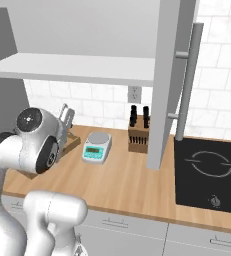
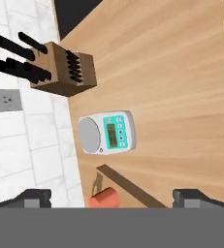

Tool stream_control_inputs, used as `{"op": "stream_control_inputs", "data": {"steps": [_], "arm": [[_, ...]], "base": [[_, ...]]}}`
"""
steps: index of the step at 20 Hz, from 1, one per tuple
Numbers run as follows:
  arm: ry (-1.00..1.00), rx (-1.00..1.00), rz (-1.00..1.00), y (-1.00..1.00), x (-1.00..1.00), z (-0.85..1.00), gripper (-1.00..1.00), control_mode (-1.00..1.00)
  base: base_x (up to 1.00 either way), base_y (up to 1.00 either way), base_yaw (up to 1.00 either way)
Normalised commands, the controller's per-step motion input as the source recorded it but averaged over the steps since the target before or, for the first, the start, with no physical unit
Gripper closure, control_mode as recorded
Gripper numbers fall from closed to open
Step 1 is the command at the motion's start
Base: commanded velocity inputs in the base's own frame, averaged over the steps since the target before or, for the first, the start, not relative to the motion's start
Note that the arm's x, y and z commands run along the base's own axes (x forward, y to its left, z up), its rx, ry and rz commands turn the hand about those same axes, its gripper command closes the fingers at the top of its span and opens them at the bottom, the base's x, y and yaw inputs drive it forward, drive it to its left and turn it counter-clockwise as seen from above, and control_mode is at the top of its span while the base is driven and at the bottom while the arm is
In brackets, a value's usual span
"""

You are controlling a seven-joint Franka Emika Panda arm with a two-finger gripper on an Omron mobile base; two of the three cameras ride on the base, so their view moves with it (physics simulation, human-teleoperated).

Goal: Pick the kettle from the counter and place it on the tray. Then pick the mug from the cabinet and place it on the tray. Then close the cabinet doors.

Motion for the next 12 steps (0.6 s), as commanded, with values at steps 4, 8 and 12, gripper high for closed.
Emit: {"op": "stream_control_inputs", "data": {"steps": [4, 8, 12], "arm": [[-0.37, 0.19, 0.0, -1.0, -0.48, -0.02, -1.0, -1.0], [-0.45, 0.2, 0.0, -0.92, -0.52, -0.13, -1.0, -1.0], [-0.53, 0.22, -0.01, -0.6, -0.62, -0.19, -1.0, -1.0]], "base": [[0.0, 0.0, 0.0], [0.0, 0.0, 0.0], [0.0, 0.0, 0.0]]}}
